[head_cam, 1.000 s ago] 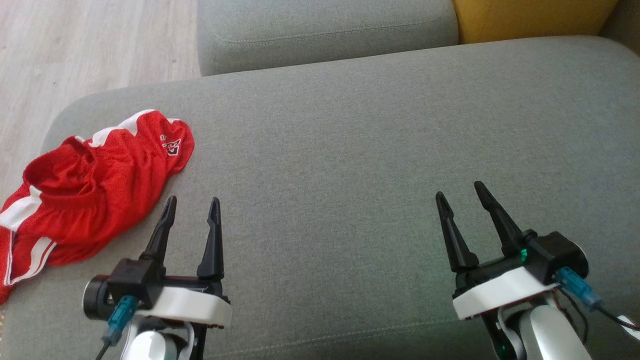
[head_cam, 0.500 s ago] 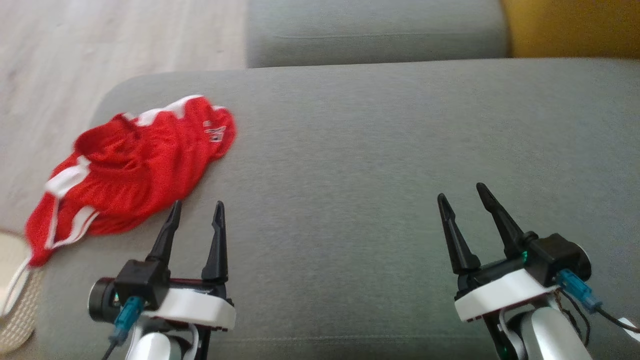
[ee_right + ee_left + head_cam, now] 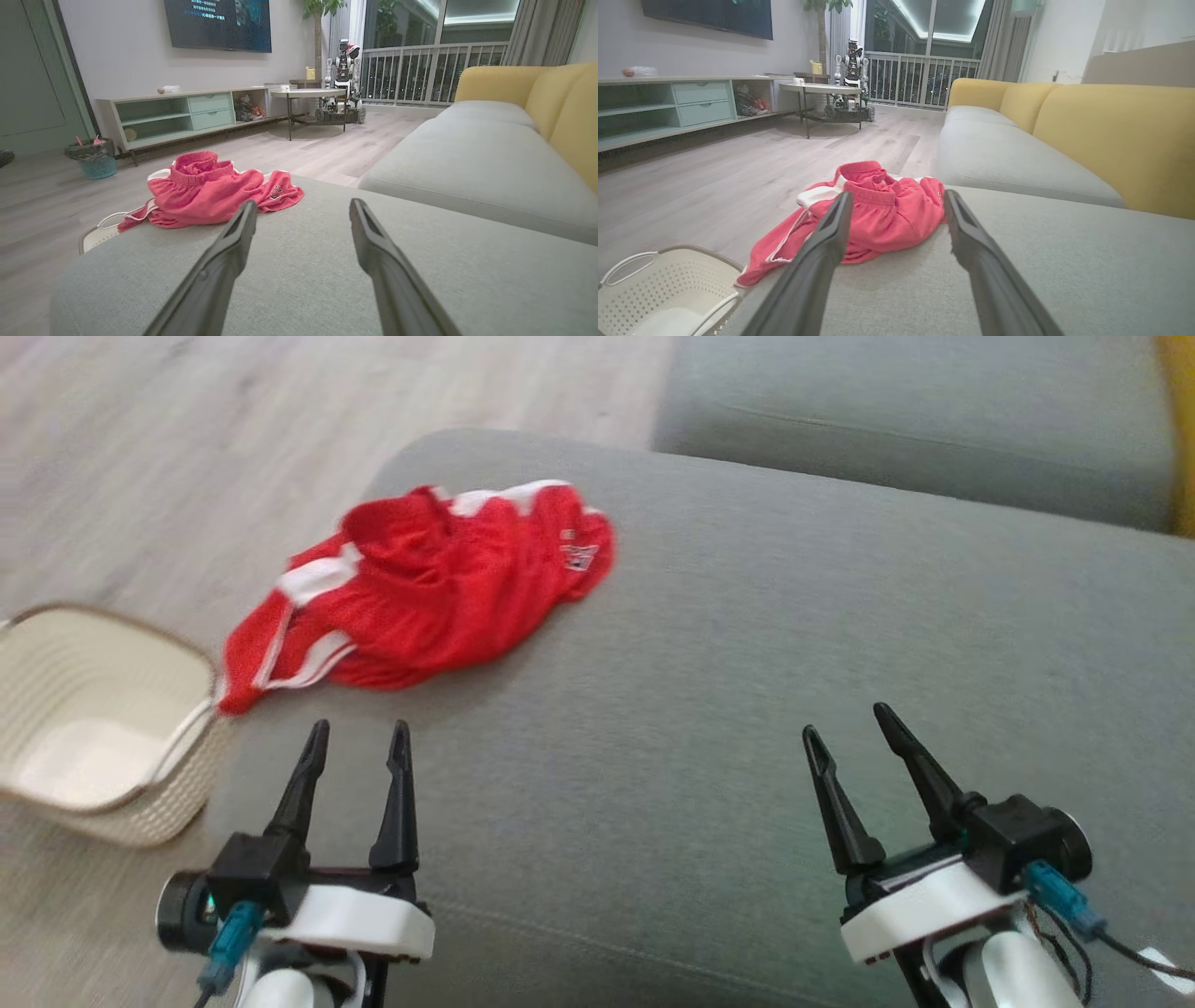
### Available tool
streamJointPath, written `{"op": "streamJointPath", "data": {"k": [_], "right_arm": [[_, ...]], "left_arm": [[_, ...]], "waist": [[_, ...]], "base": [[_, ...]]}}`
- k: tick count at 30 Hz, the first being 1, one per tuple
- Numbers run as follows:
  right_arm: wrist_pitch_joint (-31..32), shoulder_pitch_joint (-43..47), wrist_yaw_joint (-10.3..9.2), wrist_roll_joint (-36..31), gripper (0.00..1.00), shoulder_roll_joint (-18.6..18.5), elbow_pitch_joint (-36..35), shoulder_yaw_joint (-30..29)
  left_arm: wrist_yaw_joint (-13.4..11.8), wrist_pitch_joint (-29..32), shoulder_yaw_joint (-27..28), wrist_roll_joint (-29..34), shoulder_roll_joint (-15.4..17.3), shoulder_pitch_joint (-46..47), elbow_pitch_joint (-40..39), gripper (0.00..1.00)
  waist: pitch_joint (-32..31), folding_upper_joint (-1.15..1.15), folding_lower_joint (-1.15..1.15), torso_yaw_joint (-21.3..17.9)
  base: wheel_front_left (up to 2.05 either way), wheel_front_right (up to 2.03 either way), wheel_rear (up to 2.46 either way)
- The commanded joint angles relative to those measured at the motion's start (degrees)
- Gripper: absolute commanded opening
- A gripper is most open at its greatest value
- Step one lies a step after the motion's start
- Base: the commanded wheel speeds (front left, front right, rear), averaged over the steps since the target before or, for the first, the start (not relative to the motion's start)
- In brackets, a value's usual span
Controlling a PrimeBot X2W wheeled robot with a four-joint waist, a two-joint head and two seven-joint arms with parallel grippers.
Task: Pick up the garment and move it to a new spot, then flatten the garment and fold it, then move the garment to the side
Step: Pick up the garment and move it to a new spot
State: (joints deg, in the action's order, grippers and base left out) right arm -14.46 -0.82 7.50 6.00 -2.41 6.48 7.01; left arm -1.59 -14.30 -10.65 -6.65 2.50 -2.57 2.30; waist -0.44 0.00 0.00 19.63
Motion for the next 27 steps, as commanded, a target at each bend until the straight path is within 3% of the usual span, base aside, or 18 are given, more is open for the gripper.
{"op": "streamJointPath", "data": {"k": [1,3,8,15,21,27], "right_arm": [[-0.54,-1.24,-0.01,-0.45,1.0,-0.47,-2.01,1.22],[-0.54,-0.99,-0.01,-0.61,1.0,-0.47,-1.86,1.03],[-0.54,-0.83,-0.01,-0.86,1.0,-0.47,-1.66,1.81],[-0.54,-0.96,-0.01,-2.09,1.0,-0.47,-1.3,2.6],[-0.54,-1.94,-0.01,-5.04,1.0,-0.47,-1.57,1.82],[-0.54,-4.42,-0.01,-9.18,1.0,-0.47,-1.83,1.21]], "left_arm": [[-0.62,-0.7,1.74,0.3,0.38,2.1,-2.34,1.0],[-0.99,-0.7,1.68,0.33,0.38,2.35,-2.74,1.0],[-1.46,-0.7,1.91,0.17,0.38,2.46,-3.38,1.0],[-1.76,-0.7,3.36,-0.77,0.38,3.44,-3.89,1.0],[1.65,-0.7,6.84,-0.75,0.81,13.1,-1.79,1.0],[5.6,-0.7,8.91,-2.38,3.13,30.38,10.27,1.0]], "waist": [[-0.05,0.0,0.0,3.53],[-0.15,0.0,0.0,6.08],[-0.24,0.0,0.0,8.27],[1.27,0.0,0.0,8.58],[5.94,0.0,0.0,6.94],[13.16,0.0,0.0,4.54]], "base": [[0.0,0.0,0.0],[0.0,0.0,0.0],[0.0,0.0,0.0],[0.0,0.0,0.0],[0.0,0.0,0.0],[0.0,0.0,0.0]]}}
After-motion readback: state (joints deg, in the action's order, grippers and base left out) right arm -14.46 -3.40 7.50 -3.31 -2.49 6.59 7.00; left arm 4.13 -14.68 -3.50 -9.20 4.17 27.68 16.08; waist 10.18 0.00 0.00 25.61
